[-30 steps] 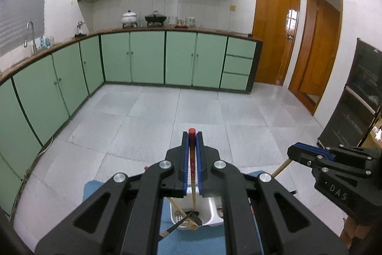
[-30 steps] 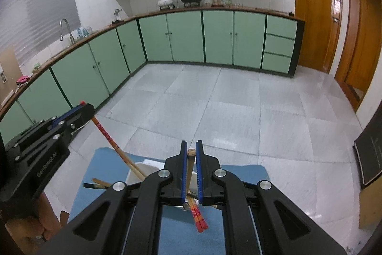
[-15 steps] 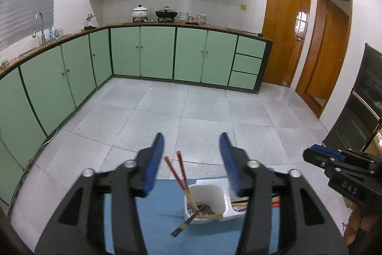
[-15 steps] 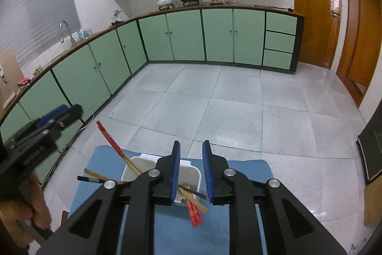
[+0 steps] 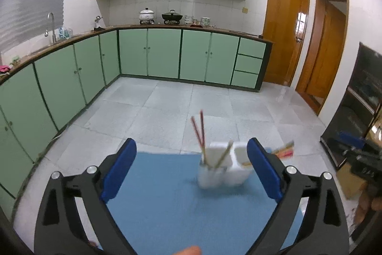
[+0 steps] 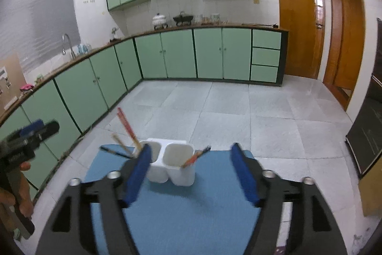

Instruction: Organize utensils

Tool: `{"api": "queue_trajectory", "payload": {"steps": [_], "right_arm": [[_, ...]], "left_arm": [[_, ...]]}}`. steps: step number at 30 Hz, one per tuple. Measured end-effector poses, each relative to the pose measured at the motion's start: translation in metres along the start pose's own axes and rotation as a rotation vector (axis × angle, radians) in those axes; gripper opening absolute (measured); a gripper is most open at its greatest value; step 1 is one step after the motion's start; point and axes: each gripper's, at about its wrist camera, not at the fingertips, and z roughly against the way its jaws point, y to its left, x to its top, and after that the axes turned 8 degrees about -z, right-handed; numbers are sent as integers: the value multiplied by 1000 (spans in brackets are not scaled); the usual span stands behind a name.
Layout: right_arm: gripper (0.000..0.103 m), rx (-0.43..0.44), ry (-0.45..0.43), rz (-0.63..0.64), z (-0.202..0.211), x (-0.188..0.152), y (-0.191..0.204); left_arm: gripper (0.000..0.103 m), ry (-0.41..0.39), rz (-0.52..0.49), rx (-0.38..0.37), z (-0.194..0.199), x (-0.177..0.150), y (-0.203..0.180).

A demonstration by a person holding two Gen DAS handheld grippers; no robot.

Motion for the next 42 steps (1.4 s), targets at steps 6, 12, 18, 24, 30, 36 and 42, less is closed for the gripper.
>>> {"api": "queue_trajectory", "payload": {"steps": [6,12,18,24,30,36,42], "right_arm": [[97,0,-72,0,66,-57,5],[97,-33,-119,25,129,-114,7],[97,-107,-176,49,196,-179,19],[97,-57,-167,51,263,-234,34],[97,-18,-185,47,335,-280,47],[97,-9,-223,66,400,-317,51],[97,-4,-256,83,438,-334,48]], "left_arm": [[98,-84,-37,89,88,-66,-3],[98,-96,-1,136,170,-127,-3],[98,-106,49,209,256,-188,-6],[98,-149,94,203,337,-232,-21],[98,-193,19,255,408,-262,-58],[98,-119,97,278,459,-290,-55],[98,-123,96,335,514,-316,-60]]}}
